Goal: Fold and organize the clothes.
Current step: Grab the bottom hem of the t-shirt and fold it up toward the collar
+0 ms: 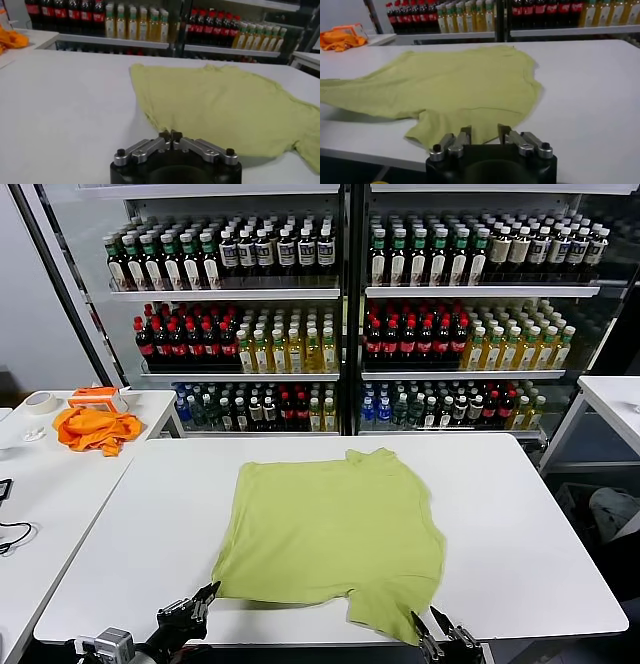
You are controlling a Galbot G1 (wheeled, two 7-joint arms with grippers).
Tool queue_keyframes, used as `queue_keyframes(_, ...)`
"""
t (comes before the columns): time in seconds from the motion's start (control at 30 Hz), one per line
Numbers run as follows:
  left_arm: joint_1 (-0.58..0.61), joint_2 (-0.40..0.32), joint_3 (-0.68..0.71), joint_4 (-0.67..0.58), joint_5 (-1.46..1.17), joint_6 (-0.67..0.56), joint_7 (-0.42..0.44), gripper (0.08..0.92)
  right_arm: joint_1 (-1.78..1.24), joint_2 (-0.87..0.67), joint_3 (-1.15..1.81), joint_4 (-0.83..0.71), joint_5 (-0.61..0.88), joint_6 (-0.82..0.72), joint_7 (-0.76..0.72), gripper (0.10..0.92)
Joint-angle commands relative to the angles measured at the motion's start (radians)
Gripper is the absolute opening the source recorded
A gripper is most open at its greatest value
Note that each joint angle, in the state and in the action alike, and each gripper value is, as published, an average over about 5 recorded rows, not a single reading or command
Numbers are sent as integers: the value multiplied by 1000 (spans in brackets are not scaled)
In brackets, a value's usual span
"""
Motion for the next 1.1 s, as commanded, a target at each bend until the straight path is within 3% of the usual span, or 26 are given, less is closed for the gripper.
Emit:
queue_keyframes(0.03,-5,1,3,15,0,-4,4,85,115,16,-85,-62,29,-51,48,672)
queue_keyframes(0.17,-10,-2,9,18,3,-2,-11,85,127,33,-108,-63,64,-77,85,776)
queue_keyframes(0.27,-11,-4,10,20,3,-2,-13,85,134,40,-117,-71,65,-77,89,765)
queue_keyframes(0.8,-22,-6,19,26,9,-6,-6,85,138,50,-111,-68,85,-62,108,328)
queue_keyframes(0.97,-29,-4,22,30,-10,-30,2,85,156,37,-70,-83,84,-33,-13,181)
queue_keyframes(1.1,-33,1,15,31,-19,-36,8,85,166,6,-21,-65,136,-53,-50,111)
